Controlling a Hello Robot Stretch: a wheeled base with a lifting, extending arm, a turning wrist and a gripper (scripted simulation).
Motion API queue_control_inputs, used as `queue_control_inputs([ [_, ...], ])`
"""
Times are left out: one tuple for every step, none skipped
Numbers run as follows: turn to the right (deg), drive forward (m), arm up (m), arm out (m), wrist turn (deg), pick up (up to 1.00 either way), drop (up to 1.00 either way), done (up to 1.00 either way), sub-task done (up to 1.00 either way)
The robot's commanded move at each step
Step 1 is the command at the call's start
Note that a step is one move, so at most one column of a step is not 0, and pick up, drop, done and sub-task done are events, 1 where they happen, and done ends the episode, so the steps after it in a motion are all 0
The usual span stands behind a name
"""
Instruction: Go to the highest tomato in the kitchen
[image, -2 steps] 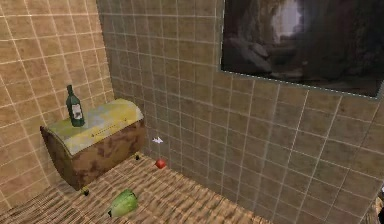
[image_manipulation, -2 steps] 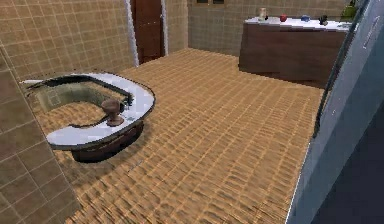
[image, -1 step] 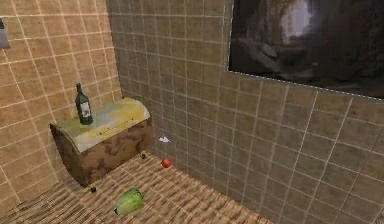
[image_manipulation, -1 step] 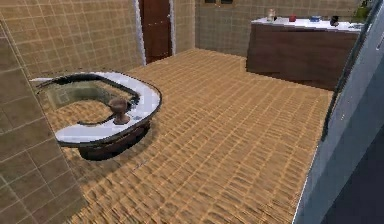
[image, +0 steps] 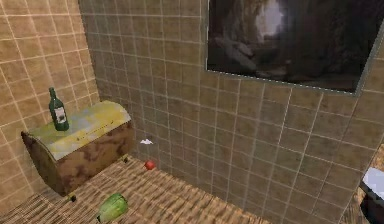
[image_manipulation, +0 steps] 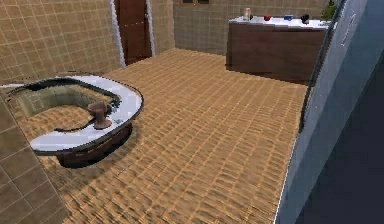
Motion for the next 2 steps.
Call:
queue_control_inputs([
  [0.0,0.55,0.00,0.00,0.0,0.00,0.00,0.00,0.00],
  [-45.0,0.00,0.00,0.00,0.0,0.00,0.00,0.00,0.00],
])
